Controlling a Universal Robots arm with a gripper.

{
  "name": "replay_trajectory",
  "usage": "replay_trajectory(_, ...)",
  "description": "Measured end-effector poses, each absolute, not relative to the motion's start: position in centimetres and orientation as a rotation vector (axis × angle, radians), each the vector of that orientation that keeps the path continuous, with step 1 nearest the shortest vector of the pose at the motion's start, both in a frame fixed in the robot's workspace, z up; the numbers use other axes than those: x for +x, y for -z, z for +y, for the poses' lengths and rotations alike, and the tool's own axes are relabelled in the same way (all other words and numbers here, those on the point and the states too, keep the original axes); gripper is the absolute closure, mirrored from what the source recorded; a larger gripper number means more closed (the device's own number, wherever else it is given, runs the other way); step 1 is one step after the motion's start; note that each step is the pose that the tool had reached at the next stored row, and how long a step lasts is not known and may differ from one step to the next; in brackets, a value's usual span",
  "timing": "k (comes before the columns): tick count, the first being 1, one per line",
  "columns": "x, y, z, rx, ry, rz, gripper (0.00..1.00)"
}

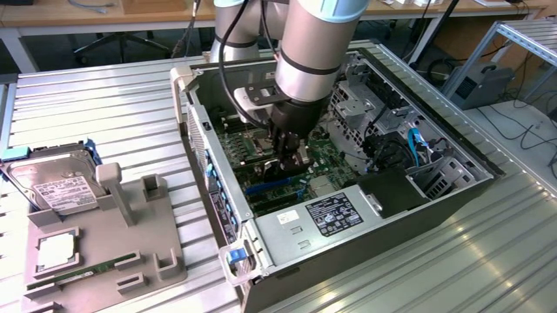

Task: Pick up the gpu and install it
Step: 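Insert the gpu into the slot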

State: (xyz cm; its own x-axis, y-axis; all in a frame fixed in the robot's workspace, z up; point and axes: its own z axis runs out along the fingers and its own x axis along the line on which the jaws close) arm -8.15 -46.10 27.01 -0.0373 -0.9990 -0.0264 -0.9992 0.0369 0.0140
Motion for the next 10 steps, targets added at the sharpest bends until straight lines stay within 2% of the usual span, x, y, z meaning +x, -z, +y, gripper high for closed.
replay_trajectory(10,-8.66,-27.0,-46.1,-2.173,-0.044,2.256,0.73)
